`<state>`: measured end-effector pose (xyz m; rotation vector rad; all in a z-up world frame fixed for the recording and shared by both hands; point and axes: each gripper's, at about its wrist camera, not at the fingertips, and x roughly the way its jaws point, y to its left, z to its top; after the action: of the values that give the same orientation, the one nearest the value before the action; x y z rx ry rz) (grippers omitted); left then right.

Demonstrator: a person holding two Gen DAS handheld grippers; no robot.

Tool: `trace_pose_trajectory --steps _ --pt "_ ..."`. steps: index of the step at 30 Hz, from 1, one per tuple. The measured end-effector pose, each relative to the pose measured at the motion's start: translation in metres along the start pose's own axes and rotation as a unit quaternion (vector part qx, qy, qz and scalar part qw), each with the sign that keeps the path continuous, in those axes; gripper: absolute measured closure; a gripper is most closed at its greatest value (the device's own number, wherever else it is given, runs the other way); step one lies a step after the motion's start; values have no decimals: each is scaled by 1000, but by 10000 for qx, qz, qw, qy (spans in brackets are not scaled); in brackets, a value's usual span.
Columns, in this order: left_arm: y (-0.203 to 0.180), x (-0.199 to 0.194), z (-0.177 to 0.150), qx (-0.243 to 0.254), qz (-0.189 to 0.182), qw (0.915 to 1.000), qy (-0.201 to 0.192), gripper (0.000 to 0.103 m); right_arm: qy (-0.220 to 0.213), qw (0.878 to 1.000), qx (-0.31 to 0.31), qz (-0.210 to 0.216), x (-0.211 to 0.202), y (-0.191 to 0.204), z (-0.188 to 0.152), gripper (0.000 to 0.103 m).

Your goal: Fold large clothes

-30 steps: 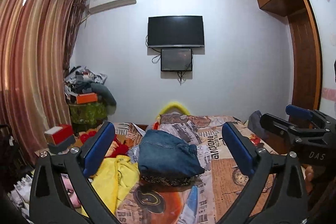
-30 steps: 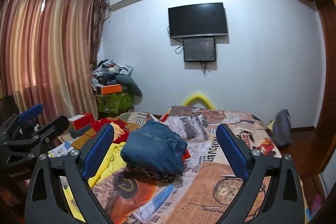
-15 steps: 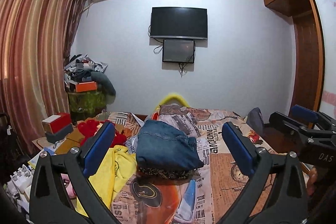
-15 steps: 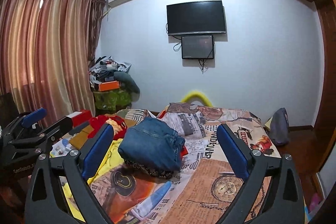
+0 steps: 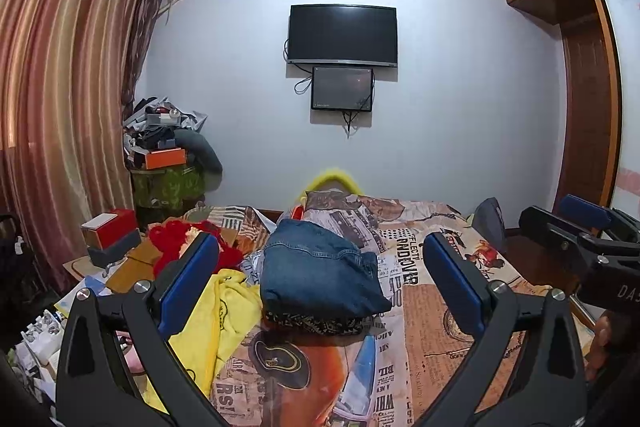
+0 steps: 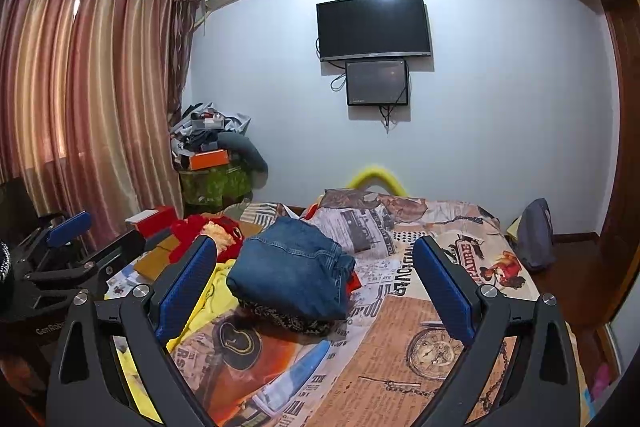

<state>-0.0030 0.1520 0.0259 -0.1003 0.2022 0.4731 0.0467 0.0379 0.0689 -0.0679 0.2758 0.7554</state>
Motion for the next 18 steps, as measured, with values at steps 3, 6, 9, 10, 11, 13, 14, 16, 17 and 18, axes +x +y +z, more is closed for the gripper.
trace_pose_trajectory --steps 3,6,9,10,11,13,14,16,17,18 --pt "0 1 0 3 -9 10000 -2 0 1 10000 9 -2 0 -1 0 5" --pt "0 1 0 -3 -7 10000 4 0 9 10000 8 -8 0 -2 1 5" --pt "-1 2 0 4 -27 10000 6 0 14 10000 41 6 -1 -3 1 5" --pt "-1 3 0 8 -31 10000 6 0 17 10000 49 7 0 -3 1 5" --pt "-1 3 0 8 -26 10000 7 0 20 10000 54 5 0 -3 1 5" --pt "-1 3 -1 5 -28 10000 7 0 30 10000 67 3 0 -4 1 5" --pt "-1 3 0 3 -27 10000 10 0 37 10000 79 5 0 -4 1 5" --pt "0 3 0 -2 -33 10000 12 0 46 9999 97 14 1 -4 0 5" --pt "-1 3 -1 -6 -39 10000 23 0 46 9999 102 15 0 -5 0 5" --pt "-1 4 0 -10 -42 10000 31 0 45 9999 104 13 1 -5 0 5"
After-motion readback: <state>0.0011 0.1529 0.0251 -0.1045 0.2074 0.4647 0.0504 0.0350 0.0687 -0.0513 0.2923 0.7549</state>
